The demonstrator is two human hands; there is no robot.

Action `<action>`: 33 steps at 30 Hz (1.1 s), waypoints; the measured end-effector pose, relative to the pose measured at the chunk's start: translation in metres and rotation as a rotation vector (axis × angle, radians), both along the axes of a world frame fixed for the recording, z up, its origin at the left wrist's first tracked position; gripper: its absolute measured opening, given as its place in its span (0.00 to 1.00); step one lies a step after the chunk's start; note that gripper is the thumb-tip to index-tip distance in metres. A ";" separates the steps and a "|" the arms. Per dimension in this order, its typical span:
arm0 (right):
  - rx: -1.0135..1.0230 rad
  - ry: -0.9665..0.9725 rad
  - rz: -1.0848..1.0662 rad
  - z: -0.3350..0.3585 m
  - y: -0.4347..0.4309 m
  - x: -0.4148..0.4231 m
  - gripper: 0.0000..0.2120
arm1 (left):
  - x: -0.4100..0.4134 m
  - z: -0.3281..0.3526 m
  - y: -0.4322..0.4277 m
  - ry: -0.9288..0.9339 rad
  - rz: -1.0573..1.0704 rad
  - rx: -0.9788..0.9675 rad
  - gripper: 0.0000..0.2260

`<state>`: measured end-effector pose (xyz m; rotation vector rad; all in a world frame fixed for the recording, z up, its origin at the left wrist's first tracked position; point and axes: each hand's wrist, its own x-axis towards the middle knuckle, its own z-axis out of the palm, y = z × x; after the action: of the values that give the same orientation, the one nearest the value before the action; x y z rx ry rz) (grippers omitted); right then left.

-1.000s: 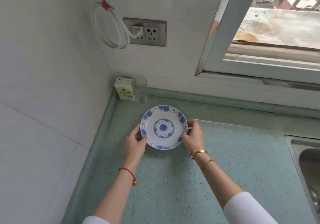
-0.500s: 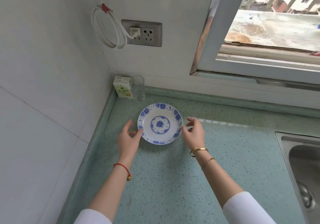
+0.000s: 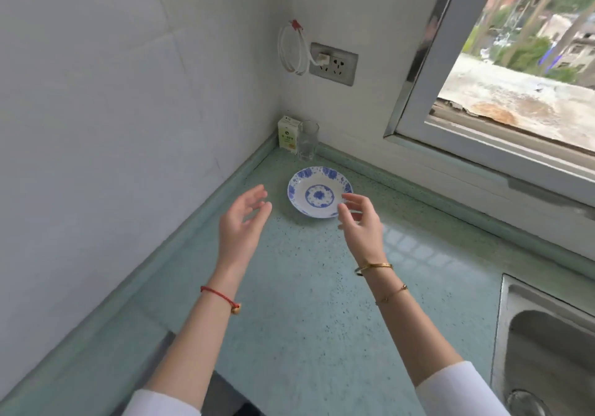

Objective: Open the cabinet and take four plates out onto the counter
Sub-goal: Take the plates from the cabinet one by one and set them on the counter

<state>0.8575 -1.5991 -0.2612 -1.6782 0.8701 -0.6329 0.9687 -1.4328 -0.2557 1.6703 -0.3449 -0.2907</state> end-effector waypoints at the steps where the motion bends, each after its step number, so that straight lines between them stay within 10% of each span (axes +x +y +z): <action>1: 0.008 -0.010 0.041 0.007 0.010 -0.009 0.12 | -0.015 0.007 0.013 -0.003 0.036 -0.019 0.16; 22: 0.238 -0.024 0.914 0.030 0.366 -0.119 0.10 | -0.276 0.031 0.367 -0.053 0.831 -0.123 0.15; 33: 0.182 0.134 1.022 -0.025 0.546 -0.158 0.08 | -0.355 -0.024 0.535 0.095 0.925 -0.084 0.15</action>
<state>0.6995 -1.0529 -0.2859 -1.7369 0.0692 0.2542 0.6139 -0.8980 -0.2800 1.5569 0.4880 0.3322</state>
